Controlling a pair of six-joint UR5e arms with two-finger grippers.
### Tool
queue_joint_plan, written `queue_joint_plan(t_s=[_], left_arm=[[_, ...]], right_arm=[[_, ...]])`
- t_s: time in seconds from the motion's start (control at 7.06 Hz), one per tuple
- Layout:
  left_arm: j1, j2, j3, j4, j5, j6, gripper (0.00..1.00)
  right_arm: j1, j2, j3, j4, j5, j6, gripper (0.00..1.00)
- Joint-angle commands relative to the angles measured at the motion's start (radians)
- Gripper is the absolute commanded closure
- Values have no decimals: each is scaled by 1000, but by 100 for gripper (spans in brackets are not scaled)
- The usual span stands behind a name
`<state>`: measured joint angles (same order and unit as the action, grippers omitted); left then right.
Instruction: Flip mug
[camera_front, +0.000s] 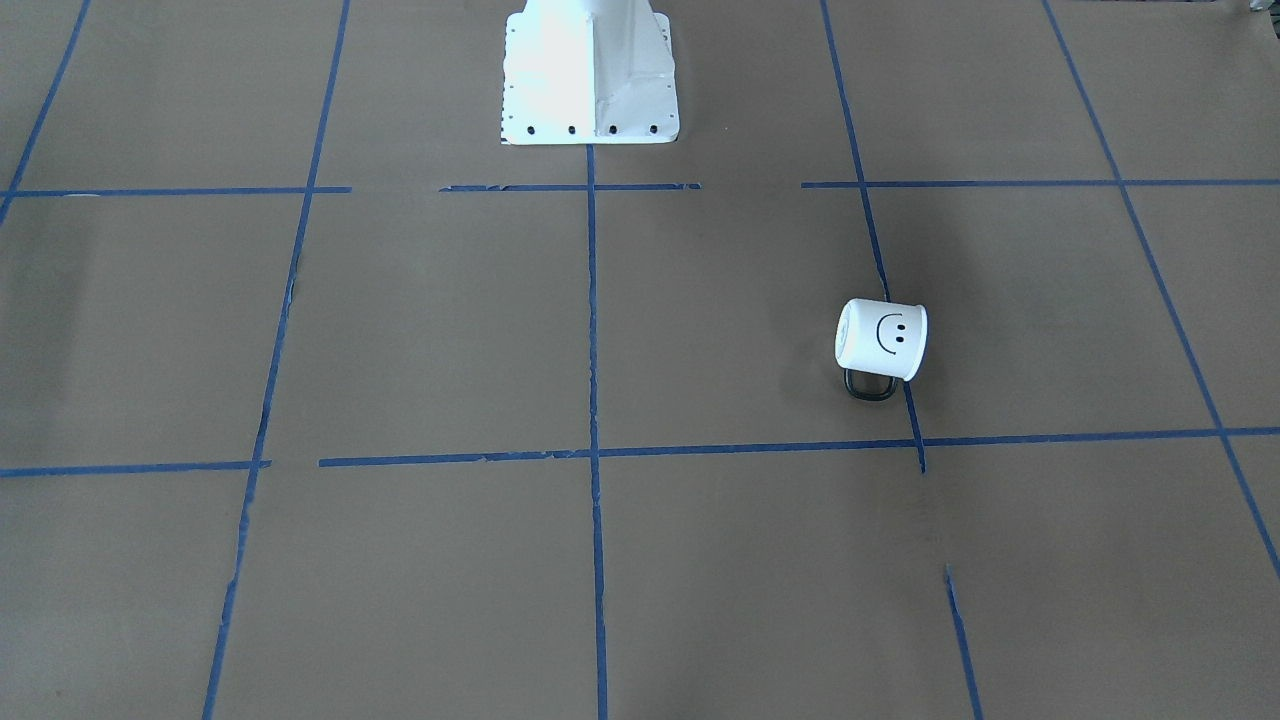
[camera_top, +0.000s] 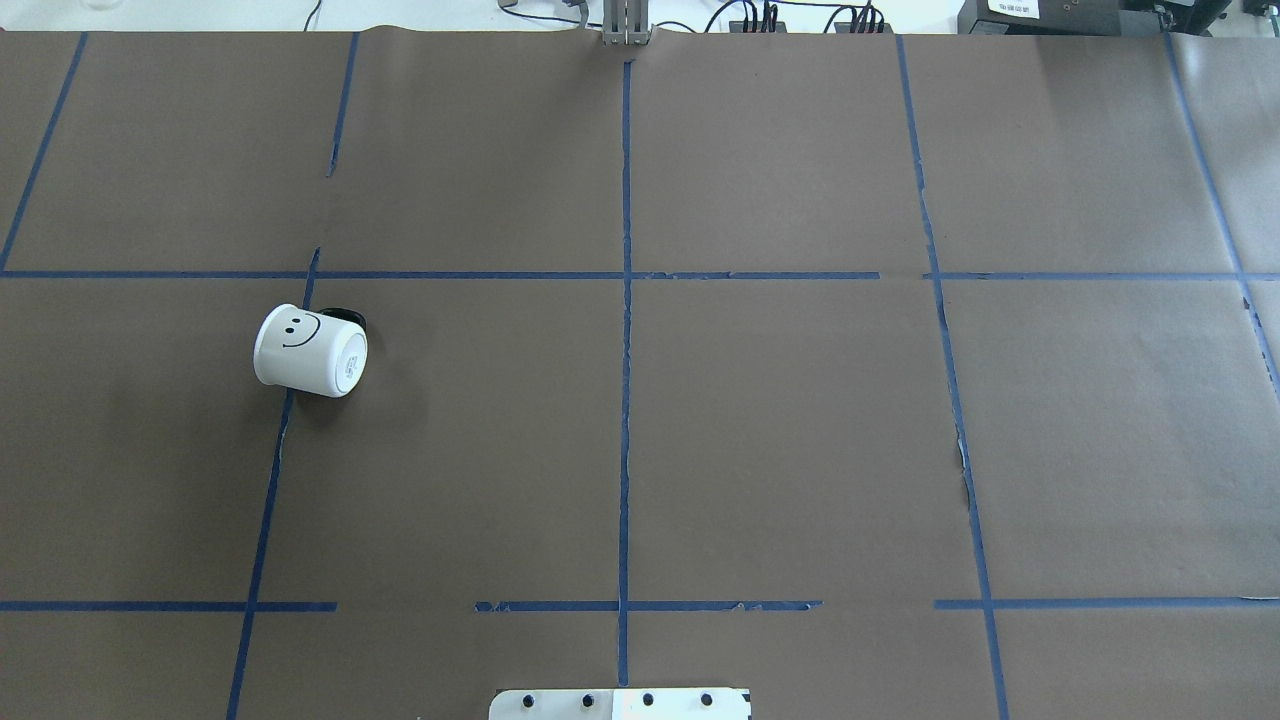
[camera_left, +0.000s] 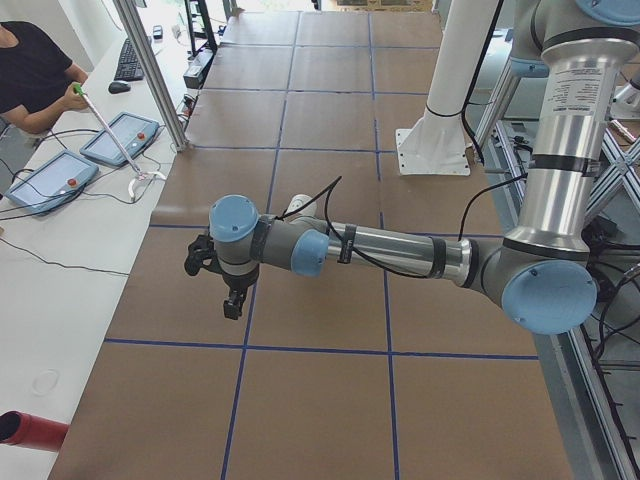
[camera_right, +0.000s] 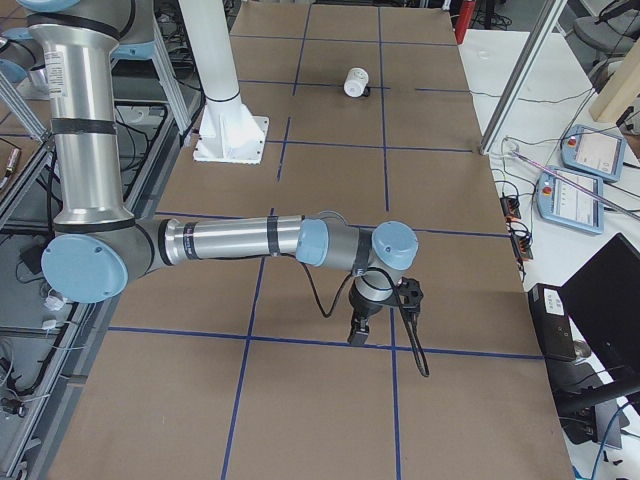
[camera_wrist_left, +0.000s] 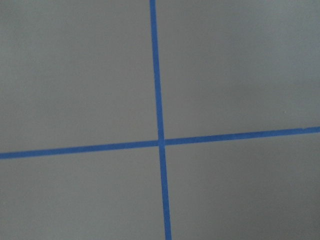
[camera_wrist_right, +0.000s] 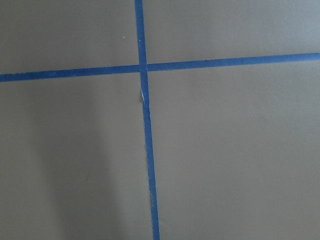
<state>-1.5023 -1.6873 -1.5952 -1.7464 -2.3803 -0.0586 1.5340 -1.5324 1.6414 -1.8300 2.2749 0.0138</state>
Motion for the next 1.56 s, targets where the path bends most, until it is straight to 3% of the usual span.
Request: queue_joint_plan(t_s=[0.0, 0.42, 0.71, 0.85, 1.42], left_arm=[[115, -15, 14, -227, -40, -175, 0], [249, -18, 91, -602, -100, -478, 0], [284, -21, 164, -801, -126, -500, 0], [312, -49, 207, -826, -128, -501, 0], [402, -95, 221, -893, -181, -896, 0]], right_arm=[[0, 0, 0, 0, 0, 0, 0], [0, 0, 0, 0, 0, 0, 0], [0, 0, 0, 0, 0, 0, 0], [0, 0, 0, 0, 0, 0, 0], [0, -2, 0, 0, 0, 0, 0]])
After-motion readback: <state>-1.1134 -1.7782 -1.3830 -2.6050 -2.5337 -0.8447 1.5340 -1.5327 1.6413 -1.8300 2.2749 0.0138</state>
